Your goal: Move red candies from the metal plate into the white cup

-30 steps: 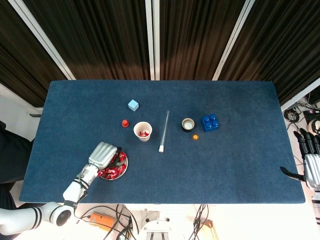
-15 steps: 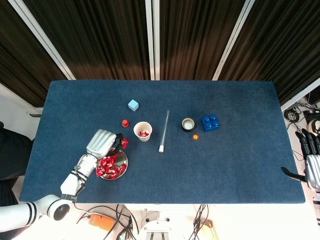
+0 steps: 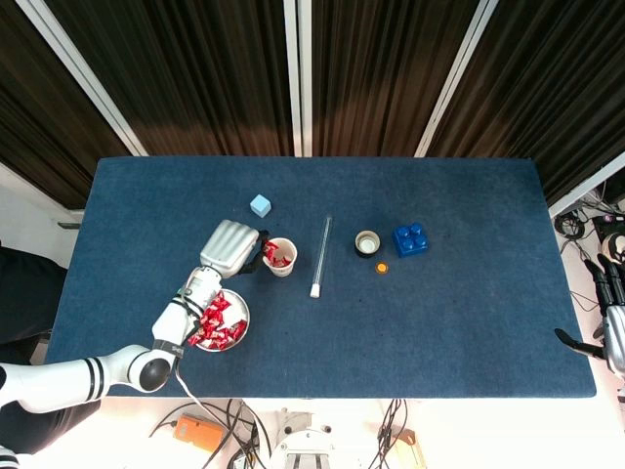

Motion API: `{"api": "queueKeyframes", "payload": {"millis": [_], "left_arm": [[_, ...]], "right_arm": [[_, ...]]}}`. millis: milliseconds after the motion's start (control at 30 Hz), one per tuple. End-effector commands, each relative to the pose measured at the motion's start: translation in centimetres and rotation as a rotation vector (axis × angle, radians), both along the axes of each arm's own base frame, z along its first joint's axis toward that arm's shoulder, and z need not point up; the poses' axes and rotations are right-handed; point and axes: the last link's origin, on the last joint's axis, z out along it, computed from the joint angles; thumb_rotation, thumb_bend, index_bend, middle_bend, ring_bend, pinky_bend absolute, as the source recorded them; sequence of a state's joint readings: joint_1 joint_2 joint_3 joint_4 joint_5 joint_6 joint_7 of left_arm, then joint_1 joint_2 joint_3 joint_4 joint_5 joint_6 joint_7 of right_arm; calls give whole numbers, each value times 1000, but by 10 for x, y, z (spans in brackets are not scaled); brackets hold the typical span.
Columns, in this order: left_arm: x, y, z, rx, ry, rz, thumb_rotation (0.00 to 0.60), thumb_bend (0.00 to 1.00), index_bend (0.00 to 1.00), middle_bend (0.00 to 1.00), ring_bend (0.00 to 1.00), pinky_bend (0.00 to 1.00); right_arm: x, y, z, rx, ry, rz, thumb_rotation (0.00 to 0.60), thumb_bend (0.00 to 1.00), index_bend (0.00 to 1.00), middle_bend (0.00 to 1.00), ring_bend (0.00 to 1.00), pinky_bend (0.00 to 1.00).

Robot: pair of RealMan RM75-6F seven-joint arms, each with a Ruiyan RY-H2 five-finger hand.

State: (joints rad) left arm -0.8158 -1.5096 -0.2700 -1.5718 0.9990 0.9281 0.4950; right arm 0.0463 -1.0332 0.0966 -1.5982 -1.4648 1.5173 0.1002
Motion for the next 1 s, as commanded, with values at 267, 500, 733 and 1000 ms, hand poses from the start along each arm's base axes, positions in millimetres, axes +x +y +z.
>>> {"api": "queueKeyframes", "payload": {"millis": [267,500,733,1000], "left_arm": [[9,9,-13,-14,36,23,600,403,561,955,866,896],[6,6,-13,-3,46,29,600,264,450,955,869,896],[-7,-10,12,47,-7,12,600,240,431,955,870,896],[-60,-56,47,111,1,20,600,242,431,955,870,896]], "right_arm": [[0,-2,-1,5,-1,1,600,172,0,0,0,0],[-1,-1,-1,4,-5,-3,600,173,0,0,0,0],[1,-2,1,-3,-4,8,600,172,0,0,0,0],[5,-5,1,-2,5,28,600,173,0,0,0,0]]}}
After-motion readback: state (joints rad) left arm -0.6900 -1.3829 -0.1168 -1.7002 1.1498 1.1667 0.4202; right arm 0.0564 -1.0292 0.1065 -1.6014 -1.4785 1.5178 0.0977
